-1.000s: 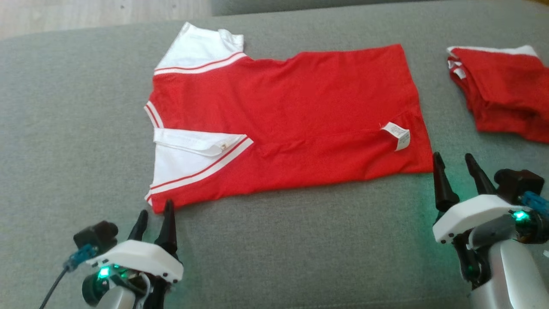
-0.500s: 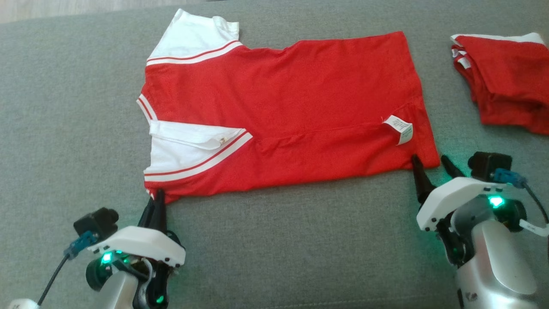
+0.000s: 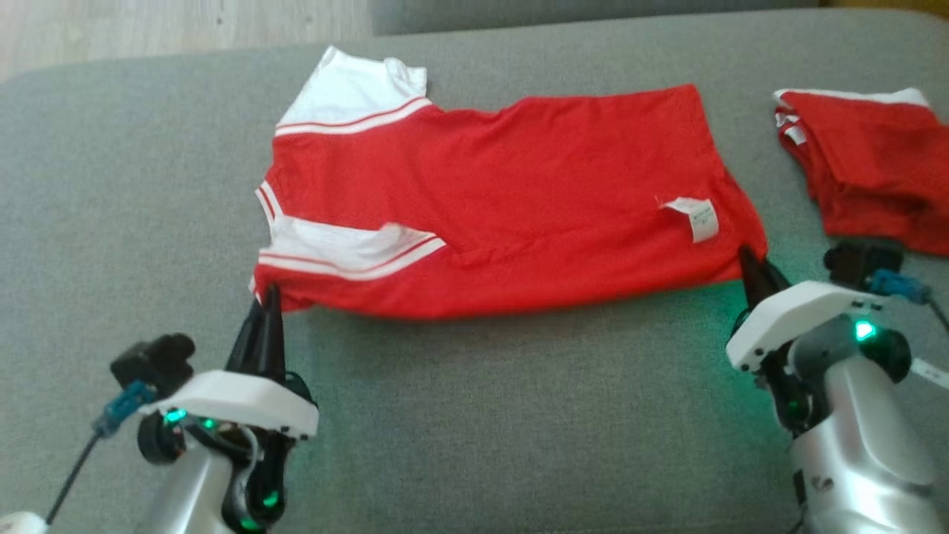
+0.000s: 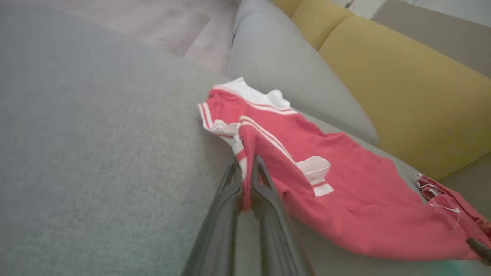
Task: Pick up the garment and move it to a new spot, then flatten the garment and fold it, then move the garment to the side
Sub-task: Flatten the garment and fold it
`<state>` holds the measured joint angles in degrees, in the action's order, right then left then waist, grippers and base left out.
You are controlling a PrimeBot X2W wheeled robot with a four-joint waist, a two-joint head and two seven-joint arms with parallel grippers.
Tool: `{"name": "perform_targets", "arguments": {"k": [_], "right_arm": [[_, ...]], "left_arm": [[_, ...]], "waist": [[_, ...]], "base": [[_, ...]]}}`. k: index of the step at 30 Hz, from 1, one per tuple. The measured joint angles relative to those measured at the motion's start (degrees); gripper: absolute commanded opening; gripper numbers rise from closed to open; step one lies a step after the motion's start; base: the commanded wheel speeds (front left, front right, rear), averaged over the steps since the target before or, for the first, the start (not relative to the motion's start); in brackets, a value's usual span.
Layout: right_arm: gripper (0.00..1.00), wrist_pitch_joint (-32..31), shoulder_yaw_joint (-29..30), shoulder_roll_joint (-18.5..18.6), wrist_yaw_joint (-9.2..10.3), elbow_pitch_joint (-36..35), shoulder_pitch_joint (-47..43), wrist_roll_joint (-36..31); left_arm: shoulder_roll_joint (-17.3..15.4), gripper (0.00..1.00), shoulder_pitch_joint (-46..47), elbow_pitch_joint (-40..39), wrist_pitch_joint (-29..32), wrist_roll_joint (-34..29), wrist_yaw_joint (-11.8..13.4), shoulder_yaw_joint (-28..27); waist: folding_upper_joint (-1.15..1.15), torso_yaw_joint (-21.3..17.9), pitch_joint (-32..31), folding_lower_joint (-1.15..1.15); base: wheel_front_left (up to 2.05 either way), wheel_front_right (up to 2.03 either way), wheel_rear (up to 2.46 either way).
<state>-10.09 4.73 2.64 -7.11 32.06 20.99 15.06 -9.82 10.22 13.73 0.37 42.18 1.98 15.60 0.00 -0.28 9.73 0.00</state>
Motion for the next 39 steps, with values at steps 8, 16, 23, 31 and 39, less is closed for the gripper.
{"name": "perform_targets", "arguments": {"k": [8, 16, 23, 31, 39], "right_arm": [[0.0, -4.72, 1.97, 0.0, 0.0, -6.75, -2.14, 2.66], [0.0, -7.35, 3.57, -0.12, 0.0, -15.02, -17.55, 4.5], [0.26, -6.41, 2.58, -0.24, 0.0, -18.16, -23.32, 6.13], [1.0, -4.25, 2.68, -0.26, 0.0, -20.27, -24.27, 5.25], [1.0, -3.77, 3.56, -0.27, 0.0, -25.38, -22.57, 1.57]], "left_arm": [[-3.31, 0.0, -3.18, -10.93, 2.67, -0.88, 1.59, 0.73], [-4.61, 0.0, -17.83, -16.69, 5.45, -0.29, 4.21, 1.77], [-4.27, 0.0, -20.31, -14.12, 4.56, 0.13, 4.66, 2.74], [-4.75, 1.0, -20.01, -12.65, 3.0, -0.58, 4.56, 2.74], [-12.24, 1.0, -7.07, -16.61, 6.13, -5.11, 3.09, 0.74]], "waist": [[0.0, 0.35, -3.65, -0.01], [0.0, 1.1, -5.18, -0.01], [0.0, 0.44, -4.99, -0.01], [0.0, -0.58, -4.25, 0.0], [0.0, -1.44, -2.2, 0.0]], "base": [[0.0, 0.0, 0.0], [0.0, 0.0, 0.0], [0.0, 0.0, 0.0], [0.0, 0.0, 0.0], [0.0, 0.0, 0.0]]}}
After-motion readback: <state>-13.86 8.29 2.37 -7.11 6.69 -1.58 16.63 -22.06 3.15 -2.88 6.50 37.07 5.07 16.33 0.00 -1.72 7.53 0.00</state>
